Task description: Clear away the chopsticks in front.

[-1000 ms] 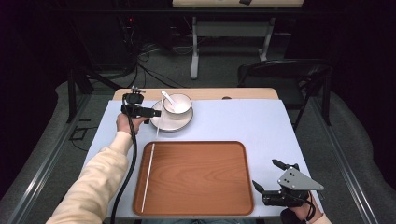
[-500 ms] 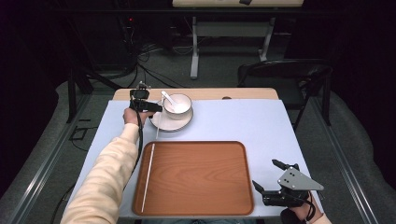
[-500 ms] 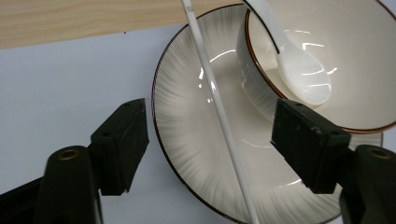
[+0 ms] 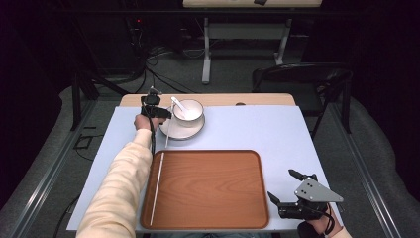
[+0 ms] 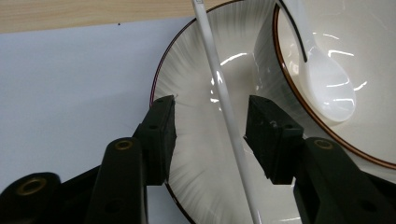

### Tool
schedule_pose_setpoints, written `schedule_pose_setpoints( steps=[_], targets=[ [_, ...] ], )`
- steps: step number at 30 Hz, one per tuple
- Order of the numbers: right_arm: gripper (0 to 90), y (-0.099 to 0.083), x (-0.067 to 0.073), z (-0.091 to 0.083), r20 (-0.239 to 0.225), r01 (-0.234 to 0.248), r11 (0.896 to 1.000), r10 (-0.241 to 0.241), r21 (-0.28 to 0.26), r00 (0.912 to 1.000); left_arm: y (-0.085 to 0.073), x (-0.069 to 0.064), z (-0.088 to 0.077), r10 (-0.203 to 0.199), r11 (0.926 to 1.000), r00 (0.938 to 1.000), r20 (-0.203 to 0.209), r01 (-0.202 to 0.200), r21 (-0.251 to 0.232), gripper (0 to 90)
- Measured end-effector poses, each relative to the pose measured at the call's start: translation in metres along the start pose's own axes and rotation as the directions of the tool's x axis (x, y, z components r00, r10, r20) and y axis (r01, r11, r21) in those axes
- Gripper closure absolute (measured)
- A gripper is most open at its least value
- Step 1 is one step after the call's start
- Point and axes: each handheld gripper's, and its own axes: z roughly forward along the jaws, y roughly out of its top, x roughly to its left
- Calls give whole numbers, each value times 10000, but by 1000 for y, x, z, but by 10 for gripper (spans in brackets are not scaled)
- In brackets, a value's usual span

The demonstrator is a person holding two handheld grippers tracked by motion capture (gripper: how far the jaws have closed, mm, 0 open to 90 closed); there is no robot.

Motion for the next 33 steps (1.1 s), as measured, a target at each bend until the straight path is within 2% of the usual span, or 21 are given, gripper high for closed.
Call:
schedule_pose_setpoints(
  steps=[5,8,19,25,33],
  targets=[
    [80,0,0,0,3,6,10000,-6,-8,10000,4,-4,3,54,10000,10000,78,-55,44,580],
    [80,0,0,0,-10,23,10000,-23,1,10000,4,-6,9,182,9995,9998,-116,-179,276,606],
    [80,0,0,0,0,3,10000,-3,2,10000,-2,3,23,-520,9975,9983,-272,533,462,746],
    [80,0,0,0,6,2,10000,-2,0,10000,-3,5,25,-629,9967,9972,-409,649,481,838],
    [80,0,0,-1,8,0,10000,0,-43,10000,-3,8,20,-754,9964,9966,-333,766,358,844]
  ],
)
